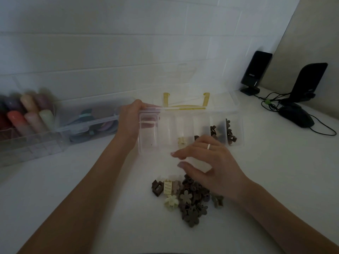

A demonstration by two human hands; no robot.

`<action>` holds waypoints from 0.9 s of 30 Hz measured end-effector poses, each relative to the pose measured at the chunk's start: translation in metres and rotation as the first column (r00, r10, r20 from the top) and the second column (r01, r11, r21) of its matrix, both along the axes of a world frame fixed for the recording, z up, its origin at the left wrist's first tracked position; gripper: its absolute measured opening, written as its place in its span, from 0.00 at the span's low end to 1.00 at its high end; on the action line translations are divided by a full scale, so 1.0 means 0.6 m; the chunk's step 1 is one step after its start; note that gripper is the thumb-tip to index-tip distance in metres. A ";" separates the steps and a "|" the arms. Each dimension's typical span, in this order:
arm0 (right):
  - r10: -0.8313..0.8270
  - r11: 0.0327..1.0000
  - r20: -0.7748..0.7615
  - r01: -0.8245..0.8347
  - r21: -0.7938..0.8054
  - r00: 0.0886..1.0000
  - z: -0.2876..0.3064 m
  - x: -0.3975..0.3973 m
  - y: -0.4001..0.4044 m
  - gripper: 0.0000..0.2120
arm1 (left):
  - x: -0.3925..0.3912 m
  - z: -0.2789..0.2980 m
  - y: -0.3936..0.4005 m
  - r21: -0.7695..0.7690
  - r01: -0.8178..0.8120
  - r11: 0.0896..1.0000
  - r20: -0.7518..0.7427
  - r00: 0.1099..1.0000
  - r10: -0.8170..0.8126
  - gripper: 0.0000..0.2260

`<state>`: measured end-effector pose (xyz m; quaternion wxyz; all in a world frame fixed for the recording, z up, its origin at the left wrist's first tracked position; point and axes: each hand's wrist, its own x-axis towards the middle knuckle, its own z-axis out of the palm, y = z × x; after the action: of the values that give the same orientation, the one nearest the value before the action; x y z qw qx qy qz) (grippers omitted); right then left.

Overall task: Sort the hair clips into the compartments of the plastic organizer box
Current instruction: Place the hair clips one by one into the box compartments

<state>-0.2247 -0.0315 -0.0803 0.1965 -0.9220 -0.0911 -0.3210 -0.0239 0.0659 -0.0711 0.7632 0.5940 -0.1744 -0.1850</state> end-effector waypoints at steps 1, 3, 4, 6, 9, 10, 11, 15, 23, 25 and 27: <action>0.033 0.999 -0.073 -0.032 0.014 0.997 0.003 -0.004 0.003 0.13 | 0.001 -0.001 0.000 0.001 -0.001 1.000 -0.003 1.000 0.001 0.15; 0.083 0.996 -0.257 -0.083 0.009 0.963 0.006 -0.011 0.009 0.19 | 0.002 -0.003 0.000 0.002 -0.006 1.000 0.005 1.000 0.006 0.15; 0.095 0.995 -0.339 -0.104 -0.007 0.936 0.007 -0.013 0.012 0.22 | 0.003 -0.004 0.001 0.003 -0.007 1.000 0.013 1.000 0.007 0.15; 0.104 0.990 -0.431 -0.133 -0.037 0.896 0.006 -0.015 0.016 0.23 | 0.005 -0.006 0.001 0.008 -0.002 1.000 0.026 1.000 0.001 0.16; 0.094 0.989 -0.454 -0.134 -0.057 0.886 0.006 -0.013 0.019 0.23 | 0.005 -0.007 0.000 0.009 -0.002 1.000 0.020 1.000 0.002 0.16; 0.096 0.988 -0.460 -0.139 -0.060 0.882 0.007 -0.013 0.020 0.22 | 0.005 -0.007 0.000 0.009 -0.003 1.000 0.013 1.000 0.002 0.16; 0.106 0.987 -0.464 -0.148 -0.056 0.879 0.007 -0.012 0.020 0.22 | 0.005 -0.006 0.000 0.011 -0.002 1.000 0.011 1.000 0.002 0.16; 0.127 0.989 -0.478 -0.146 -0.004 0.869 0.006 -0.010 0.026 0.17 | 0.002 -0.003 0.000 0.012 0.002 1.000 0.016 1.000 -0.002 0.15; 0.146 0.978 -0.472 -0.055 0.202 0.870 0.007 -0.010 0.027 0.07 | -0.002 0.003 0.001 0.019 -0.017 1.000 0.010 1.000 0.016 0.15; 0.143 0.974 -0.457 -0.044 0.221 0.878 0.004 -0.009 0.026 0.08 | -0.004 0.004 0.002 0.014 -0.013 1.000 0.016 1.000 0.013 0.15; 0.135 0.972 -0.431 -0.034 0.233 0.892 0.001 -0.008 0.025 0.08 | -0.003 0.003 0.002 0.014 -0.019 1.000 0.024 1.000 0.019 0.16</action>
<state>-0.2296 -0.0167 -0.0796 0.3265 -0.9385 -0.0480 -0.1015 -0.0259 0.0670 -0.0695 0.7586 0.6031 -0.1765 -0.1721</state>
